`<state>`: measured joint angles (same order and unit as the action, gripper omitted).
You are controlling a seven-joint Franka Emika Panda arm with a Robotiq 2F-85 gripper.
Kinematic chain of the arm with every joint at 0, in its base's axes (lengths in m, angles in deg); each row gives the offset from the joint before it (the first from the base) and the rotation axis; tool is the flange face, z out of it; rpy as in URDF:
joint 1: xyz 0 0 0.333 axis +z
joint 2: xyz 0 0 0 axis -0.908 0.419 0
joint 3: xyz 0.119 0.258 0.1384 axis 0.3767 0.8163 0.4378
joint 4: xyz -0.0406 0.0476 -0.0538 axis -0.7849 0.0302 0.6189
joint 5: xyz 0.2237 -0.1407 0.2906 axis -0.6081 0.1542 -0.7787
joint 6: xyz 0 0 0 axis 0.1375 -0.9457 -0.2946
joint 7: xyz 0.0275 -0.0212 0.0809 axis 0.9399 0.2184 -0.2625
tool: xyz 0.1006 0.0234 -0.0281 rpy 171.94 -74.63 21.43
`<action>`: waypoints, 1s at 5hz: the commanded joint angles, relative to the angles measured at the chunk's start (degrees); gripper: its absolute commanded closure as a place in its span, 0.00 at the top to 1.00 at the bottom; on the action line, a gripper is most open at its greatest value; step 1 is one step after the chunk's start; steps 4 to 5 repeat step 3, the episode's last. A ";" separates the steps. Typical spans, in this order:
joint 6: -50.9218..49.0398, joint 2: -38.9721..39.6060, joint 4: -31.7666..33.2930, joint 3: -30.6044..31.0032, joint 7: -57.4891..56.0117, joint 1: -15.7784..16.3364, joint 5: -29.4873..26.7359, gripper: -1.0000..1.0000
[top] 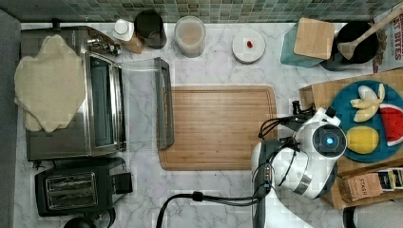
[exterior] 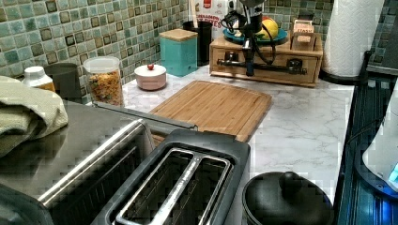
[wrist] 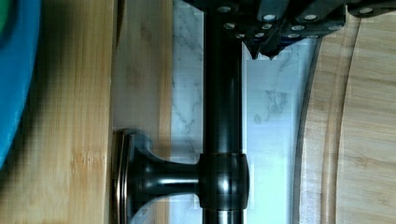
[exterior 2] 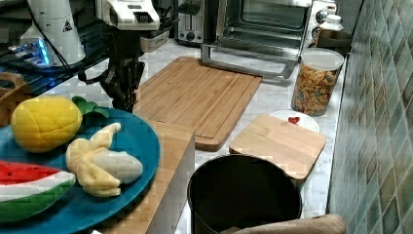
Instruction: Close the drawer.
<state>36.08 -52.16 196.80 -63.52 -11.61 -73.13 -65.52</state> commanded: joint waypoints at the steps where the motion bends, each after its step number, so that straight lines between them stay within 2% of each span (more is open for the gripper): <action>1: 7.95 3.09 -8.94 -7.38 1.39 -6.17 1.56 0.00; 5: 7.98 3.15 -8.93 -7.79 1.23 -5.77 1.33 0.00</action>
